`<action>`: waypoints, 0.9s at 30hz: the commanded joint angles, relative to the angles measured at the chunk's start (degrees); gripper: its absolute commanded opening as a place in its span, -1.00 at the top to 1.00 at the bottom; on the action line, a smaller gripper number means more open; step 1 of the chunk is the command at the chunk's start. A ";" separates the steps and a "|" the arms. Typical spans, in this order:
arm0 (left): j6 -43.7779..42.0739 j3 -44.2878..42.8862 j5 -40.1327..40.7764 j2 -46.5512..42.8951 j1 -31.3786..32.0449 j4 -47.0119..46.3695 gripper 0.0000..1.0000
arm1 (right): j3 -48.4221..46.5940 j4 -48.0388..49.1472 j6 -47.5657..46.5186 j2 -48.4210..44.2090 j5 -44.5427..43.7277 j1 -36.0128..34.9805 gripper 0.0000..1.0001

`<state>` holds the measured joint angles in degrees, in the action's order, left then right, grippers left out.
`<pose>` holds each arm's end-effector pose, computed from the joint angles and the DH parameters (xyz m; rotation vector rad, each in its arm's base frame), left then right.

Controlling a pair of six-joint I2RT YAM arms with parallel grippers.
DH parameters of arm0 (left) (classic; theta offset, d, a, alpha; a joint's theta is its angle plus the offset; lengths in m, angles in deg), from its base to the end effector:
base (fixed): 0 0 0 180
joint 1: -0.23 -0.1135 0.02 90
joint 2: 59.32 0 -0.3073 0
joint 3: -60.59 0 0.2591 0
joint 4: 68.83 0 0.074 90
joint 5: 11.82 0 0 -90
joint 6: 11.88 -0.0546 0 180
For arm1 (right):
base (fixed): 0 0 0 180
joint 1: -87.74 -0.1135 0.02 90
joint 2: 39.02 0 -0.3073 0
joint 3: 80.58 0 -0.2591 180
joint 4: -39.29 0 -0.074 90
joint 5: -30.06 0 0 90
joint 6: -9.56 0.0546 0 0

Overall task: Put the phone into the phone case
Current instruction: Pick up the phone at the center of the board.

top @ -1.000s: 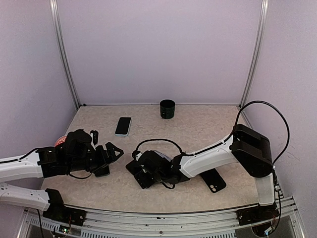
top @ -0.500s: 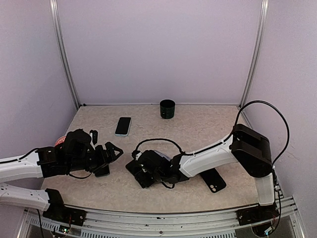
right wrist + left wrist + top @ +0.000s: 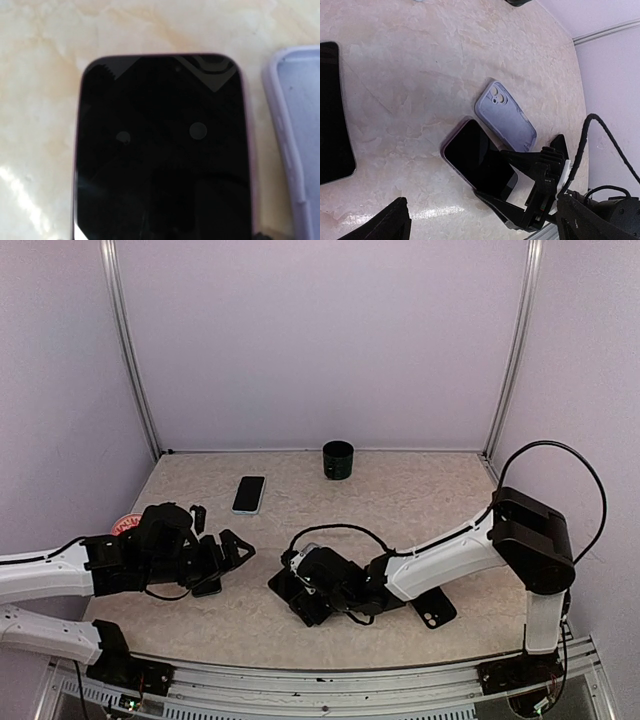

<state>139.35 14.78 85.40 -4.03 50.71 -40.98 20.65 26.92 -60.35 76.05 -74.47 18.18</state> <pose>0.1341 -0.1518 0.2457 -0.2969 2.3625 -0.8907 0.1675 0.4101 0.1432 -0.9090 2.2518 0.4256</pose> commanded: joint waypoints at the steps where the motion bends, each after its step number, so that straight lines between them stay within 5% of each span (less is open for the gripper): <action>1: -3.80 -1.50 -4.33 5.01 -0.47 -3.02 -0.98 | 2.76 2.47 -2.17 -2.88 0.42 0.30 -0.36; 27: -7.49 1.75 -17.32 19.71 -4.68 -21.70 -0.84 | 12.28 14.10 -5.10 -11.34 0.54 -2.02 -0.37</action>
<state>132.90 15.22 71.24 14.37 46.51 -57.03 31.97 36.12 -64.35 67.79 -73.86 16.96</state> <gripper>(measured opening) 0.935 0.727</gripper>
